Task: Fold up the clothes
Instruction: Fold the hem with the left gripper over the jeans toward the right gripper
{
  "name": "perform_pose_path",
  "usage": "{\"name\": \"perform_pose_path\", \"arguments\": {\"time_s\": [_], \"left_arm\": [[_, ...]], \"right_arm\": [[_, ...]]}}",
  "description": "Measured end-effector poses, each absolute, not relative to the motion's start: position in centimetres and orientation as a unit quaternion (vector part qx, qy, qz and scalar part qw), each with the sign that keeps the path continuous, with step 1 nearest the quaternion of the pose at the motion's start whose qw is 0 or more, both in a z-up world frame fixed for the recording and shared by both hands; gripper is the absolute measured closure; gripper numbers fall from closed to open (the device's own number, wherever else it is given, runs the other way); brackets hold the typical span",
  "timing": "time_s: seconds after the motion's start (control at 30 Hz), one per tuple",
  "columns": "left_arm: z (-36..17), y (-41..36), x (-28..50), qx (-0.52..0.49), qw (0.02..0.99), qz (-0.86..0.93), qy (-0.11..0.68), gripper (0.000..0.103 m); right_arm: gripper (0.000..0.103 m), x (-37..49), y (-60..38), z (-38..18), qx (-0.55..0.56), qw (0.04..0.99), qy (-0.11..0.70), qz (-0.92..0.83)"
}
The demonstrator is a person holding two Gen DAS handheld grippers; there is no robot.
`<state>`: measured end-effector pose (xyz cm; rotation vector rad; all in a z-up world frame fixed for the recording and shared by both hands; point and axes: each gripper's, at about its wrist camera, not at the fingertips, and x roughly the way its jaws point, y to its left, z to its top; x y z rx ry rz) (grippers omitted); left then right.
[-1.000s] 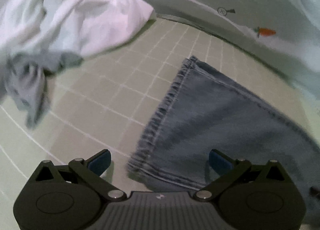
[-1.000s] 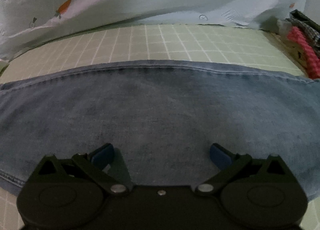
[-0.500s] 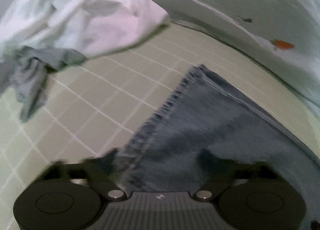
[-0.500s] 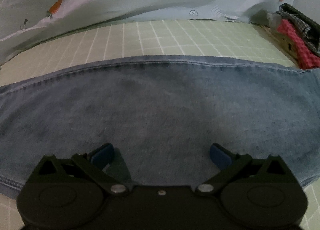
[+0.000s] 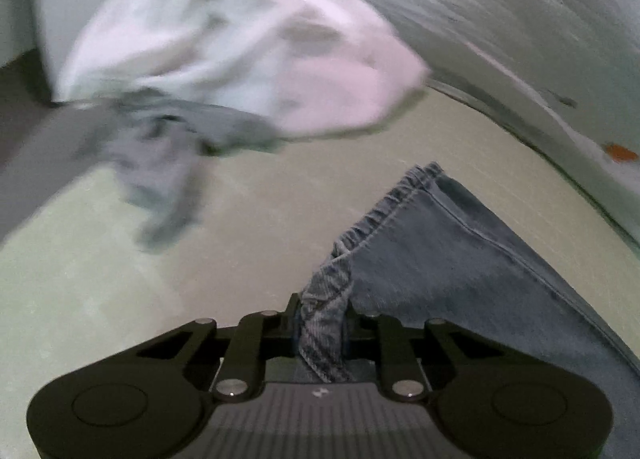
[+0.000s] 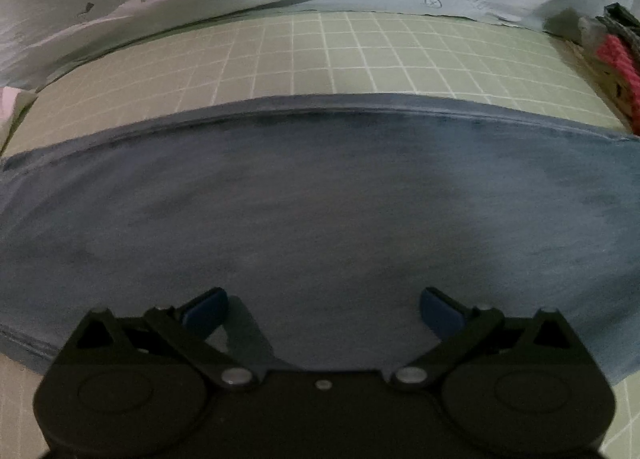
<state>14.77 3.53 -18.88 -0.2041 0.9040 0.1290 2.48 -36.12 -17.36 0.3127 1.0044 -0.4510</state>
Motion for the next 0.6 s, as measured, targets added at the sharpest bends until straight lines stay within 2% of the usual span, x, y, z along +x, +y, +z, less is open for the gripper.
{"name": "perform_pose_path", "arguments": {"time_s": [0.13, 0.3, 0.6], "left_arm": [[-17.4, 8.9, 14.5, -0.098, 0.893, 0.147, 0.414, 0.083], [-14.2, 11.2, 14.0, -0.082, 0.910, 0.159, 0.375, 0.084], [-9.4, -0.9, 12.0, 0.004, 0.944, -0.016, 0.329, 0.085]], "right_arm": [[0.000, 1.9, -36.6, -17.0, 0.167, 0.841, 0.466, -0.217], [0.000, 1.6, -37.5, -16.7, 0.195, 0.840, 0.454, -0.224], [0.000, 1.5, -38.7, -16.6, 0.217, 0.845, 0.435, -0.223]]}}
